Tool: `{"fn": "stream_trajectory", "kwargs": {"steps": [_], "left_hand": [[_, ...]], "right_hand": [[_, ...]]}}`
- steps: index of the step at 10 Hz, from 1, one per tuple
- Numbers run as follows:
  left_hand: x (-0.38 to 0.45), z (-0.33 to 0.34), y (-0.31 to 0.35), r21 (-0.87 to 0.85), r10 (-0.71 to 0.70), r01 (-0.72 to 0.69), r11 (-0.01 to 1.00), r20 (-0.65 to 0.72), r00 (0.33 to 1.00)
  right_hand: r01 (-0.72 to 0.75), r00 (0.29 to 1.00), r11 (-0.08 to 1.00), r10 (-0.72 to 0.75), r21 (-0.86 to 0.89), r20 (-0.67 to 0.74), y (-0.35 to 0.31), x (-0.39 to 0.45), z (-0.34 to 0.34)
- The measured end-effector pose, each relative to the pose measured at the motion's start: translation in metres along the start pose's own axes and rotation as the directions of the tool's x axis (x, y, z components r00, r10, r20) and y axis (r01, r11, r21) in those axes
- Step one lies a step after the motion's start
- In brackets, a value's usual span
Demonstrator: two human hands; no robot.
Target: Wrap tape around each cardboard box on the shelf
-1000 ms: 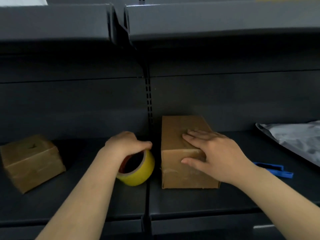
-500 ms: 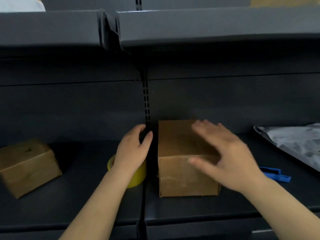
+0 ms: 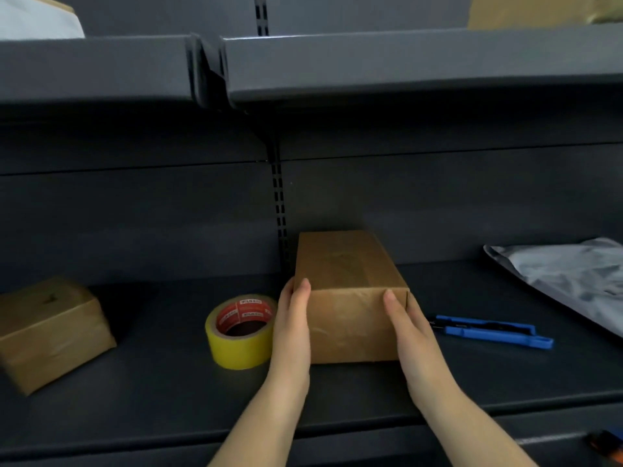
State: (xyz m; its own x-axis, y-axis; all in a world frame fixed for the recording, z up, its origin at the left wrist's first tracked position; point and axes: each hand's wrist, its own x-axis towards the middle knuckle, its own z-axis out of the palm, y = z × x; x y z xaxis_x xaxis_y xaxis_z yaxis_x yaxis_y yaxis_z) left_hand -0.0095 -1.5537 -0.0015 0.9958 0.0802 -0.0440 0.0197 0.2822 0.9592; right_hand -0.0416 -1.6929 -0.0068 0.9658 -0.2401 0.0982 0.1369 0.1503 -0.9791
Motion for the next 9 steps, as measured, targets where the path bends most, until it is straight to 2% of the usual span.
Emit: {"fn": "stream_trajectory", "kwargs": {"steps": [1,4,5,7,8,9], "left_hand": [[0.008,0.001,0.004,0.006,-0.092,0.092,0.996,-0.049,0.995],[0.012,0.002,0.006,0.044,-0.069,0.071,0.997,-0.034,0.997],[0.011,0.001,0.008,0.084,-0.006,0.007,0.996,-0.015,1.0],[0.009,-0.002,0.014,0.127,0.021,-0.021,0.992,0.001,1.0],[0.003,-0.01,0.02,0.202,0.144,-0.148,0.968,0.034,0.989],[-0.009,-0.019,0.024,0.185,0.224,-0.23,0.955,0.055,0.973]], "right_hand": [[-0.025,1.0,1.0,0.025,-0.001,-0.008,0.0,0.008,0.003],[-0.047,0.999,0.999,0.047,-0.001,0.004,0.002,0.018,0.001],[-0.068,0.998,0.998,0.068,0.003,0.006,0.001,0.02,-0.001],[-0.067,0.998,0.998,0.067,-0.001,0.012,-0.003,0.018,-0.001],[-0.073,0.997,0.997,0.074,-0.04,0.002,-0.013,0.014,-0.007],[0.034,0.993,0.998,-0.04,-0.054,-0.108,-0.028,0.008,-0.019]]}}
